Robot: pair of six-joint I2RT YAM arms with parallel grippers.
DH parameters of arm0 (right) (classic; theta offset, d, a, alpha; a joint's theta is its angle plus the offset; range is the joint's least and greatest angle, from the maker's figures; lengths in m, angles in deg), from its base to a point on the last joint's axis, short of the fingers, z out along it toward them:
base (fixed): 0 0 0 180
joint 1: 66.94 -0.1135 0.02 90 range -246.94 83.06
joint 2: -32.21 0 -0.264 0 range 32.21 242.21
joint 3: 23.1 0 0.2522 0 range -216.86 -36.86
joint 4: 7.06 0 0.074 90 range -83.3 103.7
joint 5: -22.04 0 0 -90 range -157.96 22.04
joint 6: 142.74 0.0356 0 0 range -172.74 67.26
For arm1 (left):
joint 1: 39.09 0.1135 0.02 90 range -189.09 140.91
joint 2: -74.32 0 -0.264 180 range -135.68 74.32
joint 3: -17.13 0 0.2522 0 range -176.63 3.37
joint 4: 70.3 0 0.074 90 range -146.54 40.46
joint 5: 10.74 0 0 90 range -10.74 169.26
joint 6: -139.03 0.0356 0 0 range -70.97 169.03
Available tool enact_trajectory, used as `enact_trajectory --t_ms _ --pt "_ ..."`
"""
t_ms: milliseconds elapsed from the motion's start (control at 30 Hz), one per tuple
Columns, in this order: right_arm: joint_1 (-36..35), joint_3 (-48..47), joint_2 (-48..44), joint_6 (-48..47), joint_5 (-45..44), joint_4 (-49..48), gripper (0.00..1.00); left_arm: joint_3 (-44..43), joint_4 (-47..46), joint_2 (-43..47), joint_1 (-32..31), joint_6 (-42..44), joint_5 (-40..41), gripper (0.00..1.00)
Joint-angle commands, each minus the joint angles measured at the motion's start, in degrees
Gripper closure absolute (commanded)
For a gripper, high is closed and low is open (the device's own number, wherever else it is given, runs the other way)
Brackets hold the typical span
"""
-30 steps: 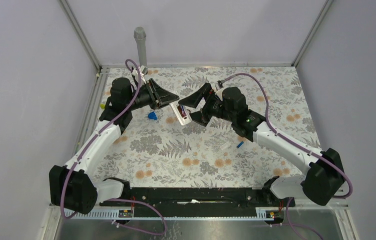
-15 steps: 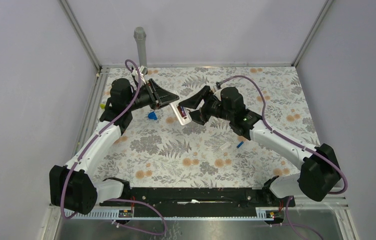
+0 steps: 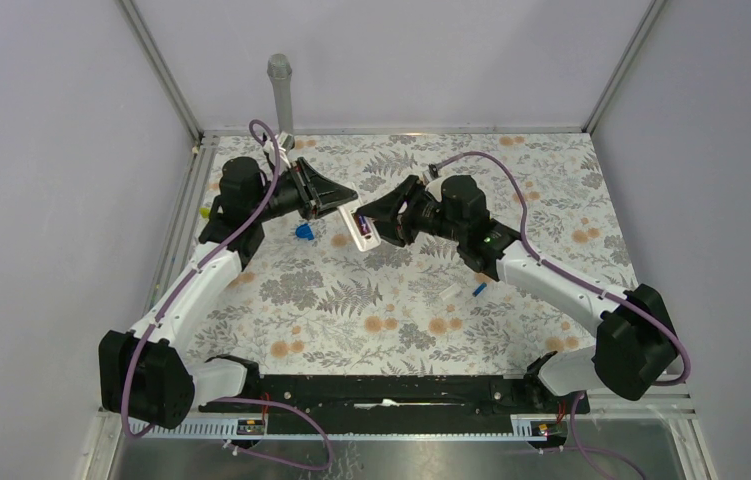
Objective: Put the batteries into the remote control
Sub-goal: Load the battery into the remote control.
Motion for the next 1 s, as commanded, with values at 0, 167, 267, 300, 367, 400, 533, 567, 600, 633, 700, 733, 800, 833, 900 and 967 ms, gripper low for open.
enact_trajectory --t_ms 0,167,267,300,367,400,533,567,600,633,700,733,800,833,900,967 --pt "0.0 0.7 0.7 1.1 2.2 -2.8 0.46 -1.8 -6.3 1.7 0.1 -1.8 -0.5 1.0" --pt "0.1 1.2 0.4 0.5 2.3 -2.8 0.48 -2.8 -6.2 1.5 0.2 -3.1 -0.7 1.0" --pt "0.1 1.1 0.1 -1.4 1.6 -1.8 0.49 -3.5 -5.7 1.2 0.3 -3.8 -1.1 1.0" --pt "0.2 0.8 -0.1 -2.5 1.0 -1.3 0.49 -3.6 -5.6 1.2 0.3 -3.7 -1.2 1.0" --pt "0.7 0.0 -0.9 -5.2 -0.1 -0.5 0.44 -3.7 -4.6 1.2 0.5 -2.8 -1.1 1.0" --pt "1.0 -0.3 -1.4 -6.6 -0.6 -0.1 0.39 -3.7 -4.1 1.2 0.7 -2.5 -1.2 1.0" --pt "2.4 -1.2 -3.7 -12.2 -1.7 0.1 0.16 -3.2 -3.3 1.3 1.2 -1.6 -1.2 1.0" --pt "2.6 -1.5 -4.0 -13.7 -1.6 0.1 0.13 -3.1 -3.1 1.3 1.3 -1.3 -1.2 1.0" --pt "2.8 -1.8 -4.0 -15.1 -1.1 0.1 0.11 -3.1 -3.0 1.3 1.4 -1.1 -1.2 1.0" --pt "2.9 -2.0 -4.0 -16.3 -0.5 0.1 0.09 -3.1 -2.9 1.2 1.4 -1.1 -1.2 1.0" --pt "2.9 -2.4 -3.7 -19.1 1.1 -0.5 0.07 -3.1 -2.9 1.1 1.5 -1.0 -1.3 1.0" --pt "2.9 -2.5 -3.4 -20.4 2.1 -0.9 0.07 -3.1 -2.9 1.0 1.5 -1.0 -1.4 1.0" --pt "2.9 -3.0 -2.7 -22.9 4.0 -1.1 0.07 -3.1 -2.9 1.0 1.5 -0.9 -1.5 1.0" --pt "2.9 -3.4 -2.3 -24.1 4.8 -0.8 0.07 -3.1 -2.9 1.0 1.5 -0.9 -1.5 1.0" --pt "2.9 -4.1 -1.3 -26.1 6.3 -0.8 0.08 -3.1 -2.8 0.9 1.5 -0.8 -1.6 1.0" --pt "2.9 -4.6 -0.6 -26.9 6.7 -0.5 0.1 -3.1 -2.7 0.9 1.5 -0.8 -1.7 1.0"
